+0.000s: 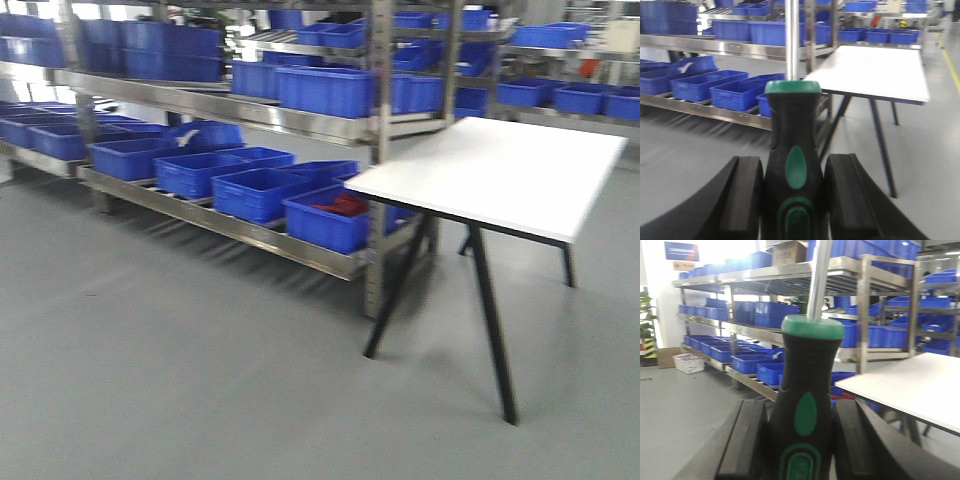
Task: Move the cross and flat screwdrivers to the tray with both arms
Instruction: 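Drive the base past the blue-bin shelves to the grey tray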
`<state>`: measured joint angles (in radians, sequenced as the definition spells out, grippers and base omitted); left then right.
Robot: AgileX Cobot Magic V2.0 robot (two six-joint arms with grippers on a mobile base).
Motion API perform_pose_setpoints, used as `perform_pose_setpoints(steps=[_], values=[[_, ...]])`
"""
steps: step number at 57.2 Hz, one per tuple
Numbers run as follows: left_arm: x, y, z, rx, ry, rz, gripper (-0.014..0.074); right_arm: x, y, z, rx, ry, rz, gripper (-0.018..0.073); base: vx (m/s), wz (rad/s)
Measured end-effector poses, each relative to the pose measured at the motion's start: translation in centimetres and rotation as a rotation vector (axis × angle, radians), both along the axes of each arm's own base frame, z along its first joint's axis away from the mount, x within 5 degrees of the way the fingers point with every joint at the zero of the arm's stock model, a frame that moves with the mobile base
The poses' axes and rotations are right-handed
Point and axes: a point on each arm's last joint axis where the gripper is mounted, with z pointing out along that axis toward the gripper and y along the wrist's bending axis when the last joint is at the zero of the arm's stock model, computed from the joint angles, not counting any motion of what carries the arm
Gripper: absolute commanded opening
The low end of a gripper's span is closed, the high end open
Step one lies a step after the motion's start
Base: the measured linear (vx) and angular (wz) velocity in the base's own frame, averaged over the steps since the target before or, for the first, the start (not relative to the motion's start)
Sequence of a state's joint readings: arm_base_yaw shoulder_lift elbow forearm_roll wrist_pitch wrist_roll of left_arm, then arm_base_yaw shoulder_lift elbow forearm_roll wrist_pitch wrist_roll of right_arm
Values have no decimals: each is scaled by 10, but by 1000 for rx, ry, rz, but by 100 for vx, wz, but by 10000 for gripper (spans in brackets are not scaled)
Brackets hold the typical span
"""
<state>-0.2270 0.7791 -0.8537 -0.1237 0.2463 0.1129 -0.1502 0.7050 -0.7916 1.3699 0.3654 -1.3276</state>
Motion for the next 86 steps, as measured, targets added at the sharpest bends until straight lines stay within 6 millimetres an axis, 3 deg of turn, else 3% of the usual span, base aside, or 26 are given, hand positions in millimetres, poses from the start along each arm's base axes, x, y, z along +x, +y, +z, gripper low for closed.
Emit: perform_pose_setpoints(steps=[86], values=[[0, 0, 0, 0, 0, 0, 0, 0, 0, 0, 0, 0, -1, -8, 52, 39]])
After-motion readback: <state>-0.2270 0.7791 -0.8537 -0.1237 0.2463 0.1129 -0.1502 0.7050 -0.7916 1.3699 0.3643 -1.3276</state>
